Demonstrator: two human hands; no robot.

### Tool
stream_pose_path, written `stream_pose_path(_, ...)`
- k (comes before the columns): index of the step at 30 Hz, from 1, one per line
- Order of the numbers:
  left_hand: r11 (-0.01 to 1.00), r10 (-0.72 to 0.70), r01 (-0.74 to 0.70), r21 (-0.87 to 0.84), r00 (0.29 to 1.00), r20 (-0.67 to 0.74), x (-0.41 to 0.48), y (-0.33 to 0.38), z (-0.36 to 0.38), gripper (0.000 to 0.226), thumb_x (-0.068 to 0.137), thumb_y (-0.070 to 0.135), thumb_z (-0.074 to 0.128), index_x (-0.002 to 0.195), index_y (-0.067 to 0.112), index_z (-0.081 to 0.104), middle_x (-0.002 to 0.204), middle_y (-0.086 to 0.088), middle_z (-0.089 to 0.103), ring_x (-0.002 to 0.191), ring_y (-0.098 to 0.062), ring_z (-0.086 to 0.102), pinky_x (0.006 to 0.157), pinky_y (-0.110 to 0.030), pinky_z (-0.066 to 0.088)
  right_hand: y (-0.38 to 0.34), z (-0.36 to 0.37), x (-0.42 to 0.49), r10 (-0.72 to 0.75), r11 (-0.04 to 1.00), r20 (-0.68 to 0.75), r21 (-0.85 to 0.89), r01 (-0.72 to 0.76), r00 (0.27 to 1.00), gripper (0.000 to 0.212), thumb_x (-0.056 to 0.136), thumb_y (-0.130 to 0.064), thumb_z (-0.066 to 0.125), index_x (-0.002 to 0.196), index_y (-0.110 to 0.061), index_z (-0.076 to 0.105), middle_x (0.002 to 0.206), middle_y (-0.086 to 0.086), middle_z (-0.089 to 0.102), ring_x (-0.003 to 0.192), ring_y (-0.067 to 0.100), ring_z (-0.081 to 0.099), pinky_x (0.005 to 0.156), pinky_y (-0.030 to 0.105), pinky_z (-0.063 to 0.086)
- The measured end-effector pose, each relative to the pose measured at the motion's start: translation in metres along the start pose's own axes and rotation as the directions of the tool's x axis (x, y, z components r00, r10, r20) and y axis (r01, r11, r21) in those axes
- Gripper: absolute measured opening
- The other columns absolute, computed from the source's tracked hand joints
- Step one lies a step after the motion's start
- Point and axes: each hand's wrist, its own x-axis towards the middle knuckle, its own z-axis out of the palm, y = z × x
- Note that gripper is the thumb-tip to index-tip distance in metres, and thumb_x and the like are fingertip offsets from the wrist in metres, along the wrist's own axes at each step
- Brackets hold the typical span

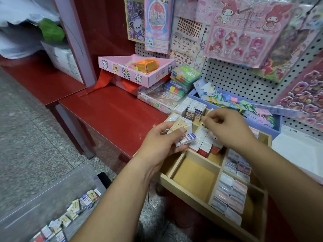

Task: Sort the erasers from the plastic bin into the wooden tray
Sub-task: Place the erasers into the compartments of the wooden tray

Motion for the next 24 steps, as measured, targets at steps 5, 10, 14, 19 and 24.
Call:
stream_pose_path(5, 1.000, 0.014, -0.014, -0.006, 0.999, 0.048, -0.001, -0.003, 0.002, 0.020, 0.092, 0.003, 0.069, 0.112, 0.003, 0.068, 0.115, -0.025, 0.069, 0.084, -0.018, 0.071, 0.062, -0.022, 0.059, -0.012, 0.009, -0.019, -0.100, 0.972, 0.237, 0.231, 0.044, 0.966, 0.007, 0.091, -0.023, 0.074, 0.098, -0.020, 0.074, 0.090, 0.003, 0.075, 0.085, 0.027, 0.069, 0.077, 0.039, 0.057)
stream_pose_path(10, 0.999, 0.033, -0.033, -0.007, 0.999, 0.034, 0.000, -0.003, -0.002, 0.022, 0.090, -0.010, 0.065, 0.105, 0.006, 0.067, 0.101, -0.016, 0.072, 0.073, -0.019, 0.073, 0.067, -0.024, 0.062, -0.003, 0.001, -0.013, 0.075, 0.907, 0.090, 0.407, -0.105, 0.993, 0.003, 0.094, -0.018, 0.071, 0.097, -0.019, 0.071, 0.090, 0.012, 0.075, 0.068, 0.023, 0.061, 0.060, 0.036, 0.050)
stream_pose_path(14, 0.999, 0.033, -0.033, -0.013, 0.999, -0.005, 0.000, 0.000, -0.003, 0.024, 0.091, -0.012, 0.064, 0.106, 0.007, 0.066, 0.101, -0.016, 0.072, 0.069, -0.019, 0.074, 0.065, -0.024, 0.062, 0.015, -0.012, 0.002, 0.102, 0.973, -0.171, 0.224, -0.062, 0.980, 0.004, 0.094, -0.021, 0.071, 0.097, -0.020, 0.068, 0.090, 0.004, 0.068, 0.077, 0.021, 0.065, 0.068, 0.036, 0.059)
stream_pose_path(19, 0.999, 0.032, -0.031, 0.027, 0.999, -0.019, 0.001, -0.002, 0.000, 0.028, 0.090, -0.011, 0.066, 0.113, 0.005, 0.066, 0.114, -0.023, 0.069, 0.078, -0.024, 0.072, 0.065, -0.024, 0.062, 0.029, -0.012, 0.010, 0.035, 0.996, -0.153, -0.080, -0.048, 0.988, 0.014, 0.094, -0.027, 0.071, 0.105, -0.021, 0.070, 0.086, -0.008, 0.064, 0.077, 0.013, 0.061, 0.071, 0.035, 0.054)
stream_pose_path(24, 0.999, 0.026, -0.025, 0.035, 0.999, -0.031, 0.002, -0.004, 0.000, 0.032, 0.091, -0.010, 0.065, 0.120, 0.002, 0.064, 0.122, -0.025, 0.066, 0.086, -0.026, 0.072, 0.069, -0.026, 0.063, 0.024, -0.004, 0.013, -0.064, 0.958, -0.132, -0.285, 0.024, 0.989, 0.015, 0.094, -0.030, 0.070, 0.106, -0.021, 0.070, 0.081, -0.013, 0.062, 0.082, 0.020, 0.060, 0.075, 0.036, 0.051)
